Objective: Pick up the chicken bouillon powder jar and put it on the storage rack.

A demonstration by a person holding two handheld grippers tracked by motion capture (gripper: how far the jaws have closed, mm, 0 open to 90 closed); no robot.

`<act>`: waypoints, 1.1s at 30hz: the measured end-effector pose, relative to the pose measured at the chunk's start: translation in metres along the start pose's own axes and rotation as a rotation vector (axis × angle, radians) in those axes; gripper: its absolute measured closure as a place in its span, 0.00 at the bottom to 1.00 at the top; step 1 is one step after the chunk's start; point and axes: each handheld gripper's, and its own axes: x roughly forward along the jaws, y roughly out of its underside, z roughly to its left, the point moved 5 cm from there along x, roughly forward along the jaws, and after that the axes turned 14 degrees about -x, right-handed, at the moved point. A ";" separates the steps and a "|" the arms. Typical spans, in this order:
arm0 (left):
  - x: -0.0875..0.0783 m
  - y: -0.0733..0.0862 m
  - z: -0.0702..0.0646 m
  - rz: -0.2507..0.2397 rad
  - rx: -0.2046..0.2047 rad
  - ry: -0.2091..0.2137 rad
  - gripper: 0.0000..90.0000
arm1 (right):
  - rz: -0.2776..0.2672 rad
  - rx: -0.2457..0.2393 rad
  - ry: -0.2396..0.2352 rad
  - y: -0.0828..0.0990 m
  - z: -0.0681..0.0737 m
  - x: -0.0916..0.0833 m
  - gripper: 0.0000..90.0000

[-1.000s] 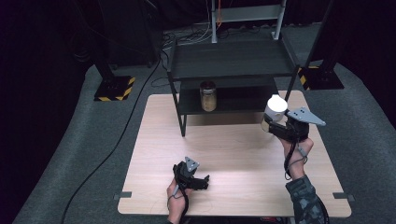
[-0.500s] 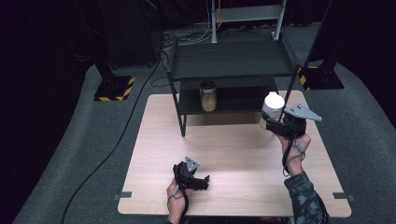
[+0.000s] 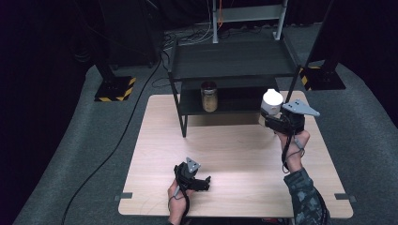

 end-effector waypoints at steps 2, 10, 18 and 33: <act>0.000 0.000 0.000 0.001 0.001 0.001 0.00 | 0.002 -0.001 -0.003 -0.002 0.000 0.003 0.33; 0.000 0.000 0.000 0.002 0.002 0.003 0.00 | 0.006 -0.003 -0.006 -0.006 -0.001 0.008 0.33; 0.000 0.000 0.000 0.001 0.004 0.002 0.00 | -0.001 -0.002 -0.002 -0.012 -0.002 0.013 0.33; 0.000 0.000 0.000 0.001 0.008 0.003 0.00 | 0.005 -0.010 -0.002 -0.021 -0.004 0.022 0.33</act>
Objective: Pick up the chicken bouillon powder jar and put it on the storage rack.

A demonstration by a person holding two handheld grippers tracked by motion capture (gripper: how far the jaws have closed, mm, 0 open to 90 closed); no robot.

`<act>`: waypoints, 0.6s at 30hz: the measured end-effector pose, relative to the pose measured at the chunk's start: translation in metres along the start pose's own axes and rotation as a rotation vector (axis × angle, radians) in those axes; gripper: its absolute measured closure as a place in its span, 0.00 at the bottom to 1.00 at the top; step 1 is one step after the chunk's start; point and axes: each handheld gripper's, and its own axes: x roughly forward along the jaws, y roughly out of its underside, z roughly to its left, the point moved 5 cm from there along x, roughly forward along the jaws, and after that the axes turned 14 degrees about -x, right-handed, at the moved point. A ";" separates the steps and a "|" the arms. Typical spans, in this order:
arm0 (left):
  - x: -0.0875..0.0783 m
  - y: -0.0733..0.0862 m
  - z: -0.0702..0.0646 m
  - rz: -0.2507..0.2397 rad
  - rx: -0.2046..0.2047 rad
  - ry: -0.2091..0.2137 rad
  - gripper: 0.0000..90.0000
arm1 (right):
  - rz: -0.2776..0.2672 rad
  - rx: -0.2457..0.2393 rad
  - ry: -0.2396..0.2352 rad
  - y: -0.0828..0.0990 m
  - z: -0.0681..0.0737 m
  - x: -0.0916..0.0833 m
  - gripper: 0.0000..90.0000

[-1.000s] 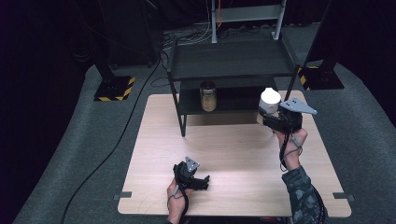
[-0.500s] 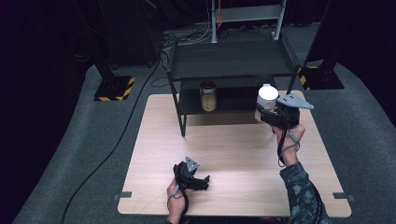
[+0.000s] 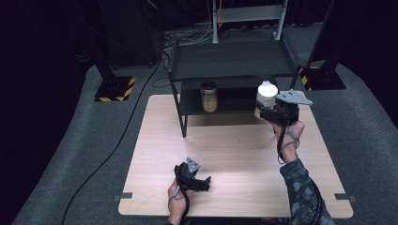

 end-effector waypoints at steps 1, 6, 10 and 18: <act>0.000 0.000 0.000 0.000 0.000 0.000 0.00 | 0.001 0.001 0.001 -0.001 0.000 0.001 0.33; 0.000 0.000 0.000 0.000 0.000 0.000 0.00 | 0.009 0.003 0.002 -0.004 -0.002 0.006 0.33; 0.000 0.000 0.000 -0.002 -0.004 0.001 0.00 | 0.013 0.006 0.004 -0.005 -0.002 0.010 0.33; 0.000 0.000 0.000 0.000 0.001 0.003 0.00 | 0.021 0.008 0.004 -0.008 -0.003 0.017 0.33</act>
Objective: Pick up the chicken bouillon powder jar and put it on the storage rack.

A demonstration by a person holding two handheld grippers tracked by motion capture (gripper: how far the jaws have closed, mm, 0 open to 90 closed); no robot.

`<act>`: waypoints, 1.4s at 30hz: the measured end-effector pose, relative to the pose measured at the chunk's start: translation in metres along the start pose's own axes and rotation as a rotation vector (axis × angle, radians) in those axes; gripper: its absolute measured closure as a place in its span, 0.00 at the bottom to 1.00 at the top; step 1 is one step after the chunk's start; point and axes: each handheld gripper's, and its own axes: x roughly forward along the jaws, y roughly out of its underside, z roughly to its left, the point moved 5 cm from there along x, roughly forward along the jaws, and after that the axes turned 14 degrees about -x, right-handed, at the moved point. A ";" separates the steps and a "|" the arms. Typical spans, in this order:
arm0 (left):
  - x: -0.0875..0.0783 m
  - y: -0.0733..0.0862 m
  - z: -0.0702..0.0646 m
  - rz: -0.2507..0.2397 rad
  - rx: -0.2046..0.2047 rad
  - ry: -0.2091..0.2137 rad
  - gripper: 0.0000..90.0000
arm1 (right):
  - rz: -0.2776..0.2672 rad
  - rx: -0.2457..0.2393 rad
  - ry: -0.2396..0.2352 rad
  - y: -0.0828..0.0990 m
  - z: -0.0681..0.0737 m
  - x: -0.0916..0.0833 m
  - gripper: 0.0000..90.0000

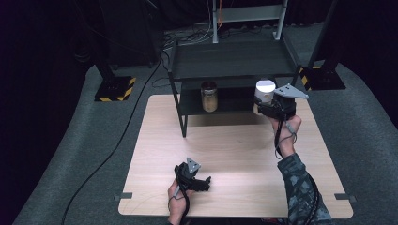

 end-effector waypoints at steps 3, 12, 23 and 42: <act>0.000 0.000 0.000 -0.002 -0.005 0.000 0.00 | 0.001 0.002 0.002 -0.001 0.000 0.002 0.33; 0.000 0.001 -0.001 -0.003 -0.003 0.000 0.00 | 0.000 0.002 0.004 -0.005 0.000 0.010 0.33; 0.000 0.001 0.000 -0.003 -0.001 0.001 0.00 | 0.007 0.010 0.004 -0.006 0.000 0.023 0.33; 0.000 0.000 0.000 -0.002 0.005 0.003 0.00 | 0.005 0.030 0.022 -0.001 -0.001 0.037 0.33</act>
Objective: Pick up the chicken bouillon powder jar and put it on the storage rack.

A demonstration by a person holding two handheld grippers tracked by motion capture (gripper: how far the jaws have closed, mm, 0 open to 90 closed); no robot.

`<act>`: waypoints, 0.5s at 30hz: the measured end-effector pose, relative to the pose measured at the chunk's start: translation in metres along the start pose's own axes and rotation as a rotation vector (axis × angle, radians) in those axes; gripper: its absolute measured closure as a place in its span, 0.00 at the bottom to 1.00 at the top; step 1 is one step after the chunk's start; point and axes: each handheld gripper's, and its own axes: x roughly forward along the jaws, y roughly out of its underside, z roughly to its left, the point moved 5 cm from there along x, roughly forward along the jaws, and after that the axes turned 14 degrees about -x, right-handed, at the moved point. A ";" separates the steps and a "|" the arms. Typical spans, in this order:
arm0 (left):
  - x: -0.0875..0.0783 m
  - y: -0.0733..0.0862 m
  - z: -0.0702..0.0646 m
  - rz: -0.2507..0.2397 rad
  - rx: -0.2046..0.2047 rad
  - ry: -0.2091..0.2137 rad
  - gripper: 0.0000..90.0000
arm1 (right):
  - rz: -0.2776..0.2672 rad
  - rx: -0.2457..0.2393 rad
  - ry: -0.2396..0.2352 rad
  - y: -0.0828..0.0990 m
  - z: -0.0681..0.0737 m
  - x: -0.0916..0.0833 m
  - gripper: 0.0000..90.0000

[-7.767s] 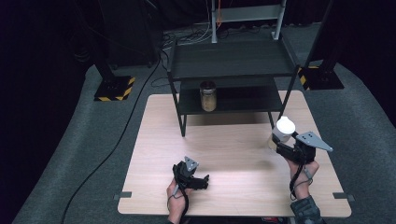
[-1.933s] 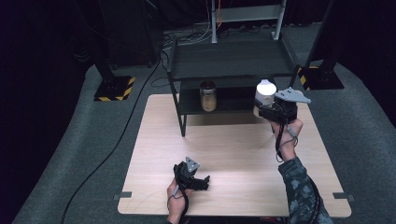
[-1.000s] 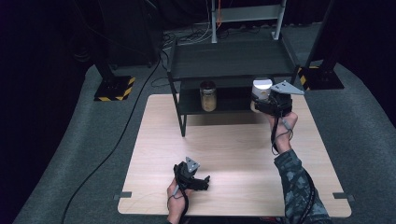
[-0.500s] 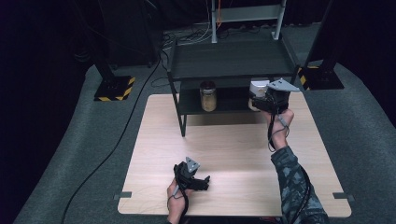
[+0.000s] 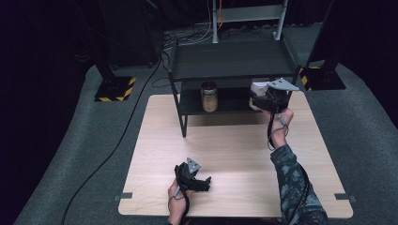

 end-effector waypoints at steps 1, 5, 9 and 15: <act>0.000 0.000 0.000 0.000 0.000 0.000 0.00 | -0.004 0.001 -0.001 0.001 0.000 0.000 0.33; 0.000 0.000 0.000 -0.001 0.001 -0.001 0.00 | -0.017 0.006 0.002 0.005 0.000 -0.002 0.33; 0.000 0.000 0.000 -0.001 0.000 -0.001 0.00 | -0.023 0.004 0.008 0.006 0.002 -0.002 0.33; 0.000 0.000 0.000 0.000 -0.001 -0.001 0.00 | -0.017 0.009 0.004 0.005 0.001 -0.001 0.33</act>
